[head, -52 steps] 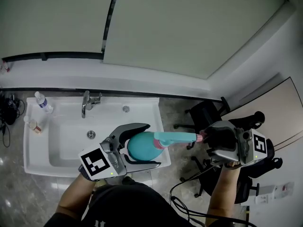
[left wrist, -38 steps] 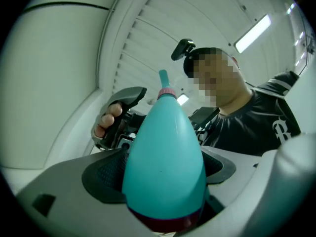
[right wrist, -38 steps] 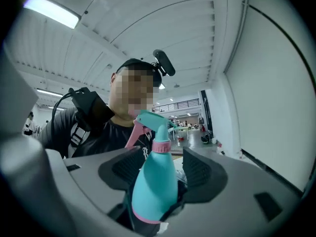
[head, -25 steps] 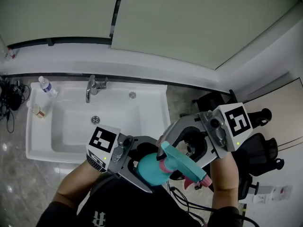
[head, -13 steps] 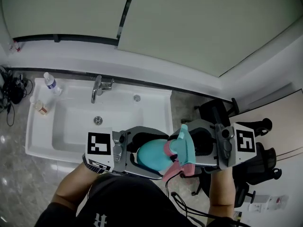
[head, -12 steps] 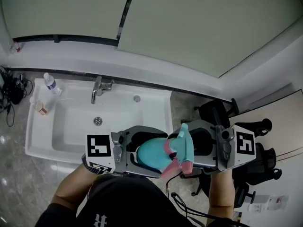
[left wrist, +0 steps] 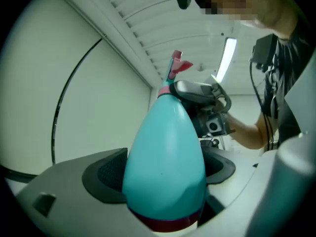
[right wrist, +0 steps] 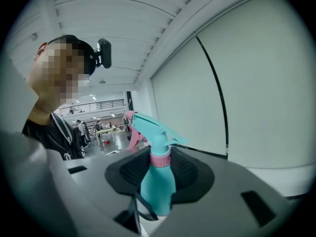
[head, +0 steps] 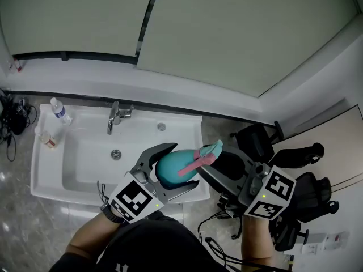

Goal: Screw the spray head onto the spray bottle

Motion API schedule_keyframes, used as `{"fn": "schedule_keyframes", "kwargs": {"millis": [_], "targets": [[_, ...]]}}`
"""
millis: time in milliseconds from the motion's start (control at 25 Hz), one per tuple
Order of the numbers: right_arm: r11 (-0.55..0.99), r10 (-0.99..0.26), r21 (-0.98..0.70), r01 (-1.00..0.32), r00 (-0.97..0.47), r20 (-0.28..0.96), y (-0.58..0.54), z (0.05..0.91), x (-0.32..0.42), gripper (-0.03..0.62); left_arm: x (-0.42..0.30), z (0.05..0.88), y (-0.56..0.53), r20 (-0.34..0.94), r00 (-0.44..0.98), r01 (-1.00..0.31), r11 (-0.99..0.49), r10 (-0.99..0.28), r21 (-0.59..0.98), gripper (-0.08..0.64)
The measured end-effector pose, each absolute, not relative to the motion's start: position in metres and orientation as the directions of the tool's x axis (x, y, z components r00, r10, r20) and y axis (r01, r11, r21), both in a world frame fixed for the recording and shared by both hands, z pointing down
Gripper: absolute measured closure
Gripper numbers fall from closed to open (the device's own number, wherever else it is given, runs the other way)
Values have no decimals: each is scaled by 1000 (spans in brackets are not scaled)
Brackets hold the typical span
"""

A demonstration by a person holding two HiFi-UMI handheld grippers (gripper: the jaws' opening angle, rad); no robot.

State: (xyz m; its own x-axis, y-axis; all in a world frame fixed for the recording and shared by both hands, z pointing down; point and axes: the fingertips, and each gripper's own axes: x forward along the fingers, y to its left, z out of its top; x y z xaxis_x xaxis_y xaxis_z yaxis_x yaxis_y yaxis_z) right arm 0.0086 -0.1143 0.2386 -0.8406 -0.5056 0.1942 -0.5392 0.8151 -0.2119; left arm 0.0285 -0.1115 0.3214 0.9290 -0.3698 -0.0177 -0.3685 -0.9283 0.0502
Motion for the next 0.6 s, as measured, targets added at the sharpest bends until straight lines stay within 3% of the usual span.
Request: {"fn": "schedule_keyframes", "kwargs": {"millis": [120, 200, 400, 600], "targets": [[749, -579, -241, -618, -786, 218, -123, 247, 15, 460, 27, 331, -125, 41, 875, -480, -876, -482, -50, 130], [711, -613, -262, -653, -757, 226, -126, 250, 18, 459, 29, 336, -126, 48, 872, -485, -873, -488, -52, 130], [692, -629, -282, -665, -747, 217, -126, 250, 21, 459, 38, 335, -115, -2, 949, -312, -940, -315, 134, 130], [764, -552, -293, -574, -818, 164, -111, 241, 17, 457, 36, 321, -103, -106, 982, -125, -956, -157, 266, 130]]}}
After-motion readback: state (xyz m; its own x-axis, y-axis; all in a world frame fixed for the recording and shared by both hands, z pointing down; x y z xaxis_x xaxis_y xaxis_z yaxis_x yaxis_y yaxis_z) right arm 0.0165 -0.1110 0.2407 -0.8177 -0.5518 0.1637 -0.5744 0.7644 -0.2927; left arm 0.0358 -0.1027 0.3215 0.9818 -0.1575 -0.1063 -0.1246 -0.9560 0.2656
